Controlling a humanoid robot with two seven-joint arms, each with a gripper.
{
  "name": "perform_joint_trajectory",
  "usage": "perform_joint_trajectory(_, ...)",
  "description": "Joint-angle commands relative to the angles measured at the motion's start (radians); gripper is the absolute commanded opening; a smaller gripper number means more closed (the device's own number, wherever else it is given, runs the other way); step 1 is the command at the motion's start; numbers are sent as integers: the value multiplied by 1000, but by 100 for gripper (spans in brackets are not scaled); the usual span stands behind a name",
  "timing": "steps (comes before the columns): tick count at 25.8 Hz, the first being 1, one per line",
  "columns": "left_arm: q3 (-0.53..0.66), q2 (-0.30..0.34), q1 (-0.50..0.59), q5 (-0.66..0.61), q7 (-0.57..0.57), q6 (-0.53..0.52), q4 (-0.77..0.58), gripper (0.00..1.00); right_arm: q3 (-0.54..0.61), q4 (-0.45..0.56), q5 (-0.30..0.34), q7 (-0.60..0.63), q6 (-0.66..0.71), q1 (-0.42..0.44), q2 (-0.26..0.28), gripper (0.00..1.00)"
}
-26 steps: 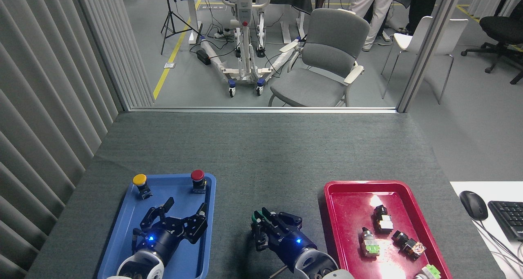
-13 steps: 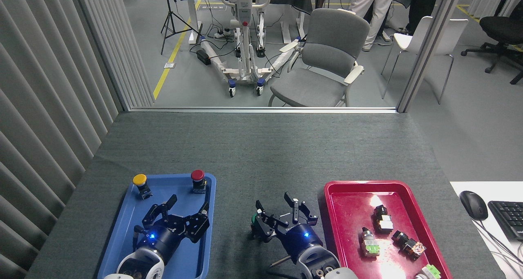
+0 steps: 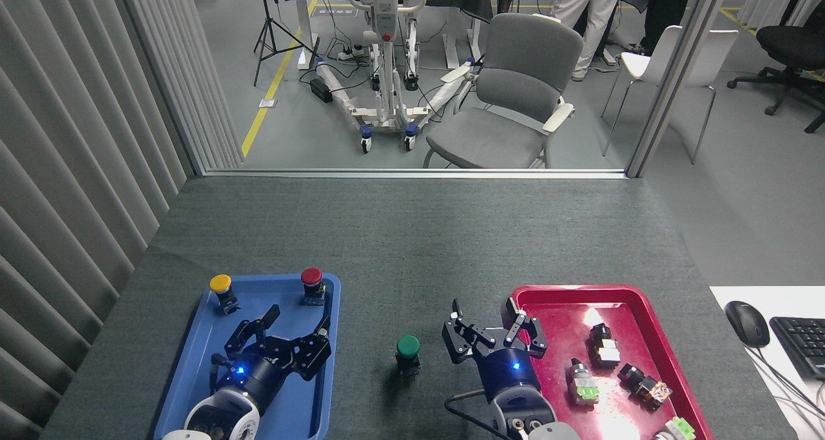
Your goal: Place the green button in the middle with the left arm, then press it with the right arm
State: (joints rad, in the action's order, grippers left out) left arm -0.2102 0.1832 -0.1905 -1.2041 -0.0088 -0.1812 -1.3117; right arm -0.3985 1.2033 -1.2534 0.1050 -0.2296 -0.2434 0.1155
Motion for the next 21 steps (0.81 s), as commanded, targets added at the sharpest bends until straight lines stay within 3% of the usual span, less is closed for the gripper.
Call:
perform_joint_trajectory(1, 0, 2, -3, 1, -2, -6, -1, 100, 13, -7, -24, 91, -19, 6, 18, 100)
perform_joint_trajectory(7, 2, 1, -3, 1, -2, -4, 0, 100, 18, -15, -18, 139, -7, 6, 61, 100)
perform_joint_trajectory(21, 3, 2, 2, 84, -3, -3, -1, 100, 98, -2, -12, 130, 111, 10, 79, 100)
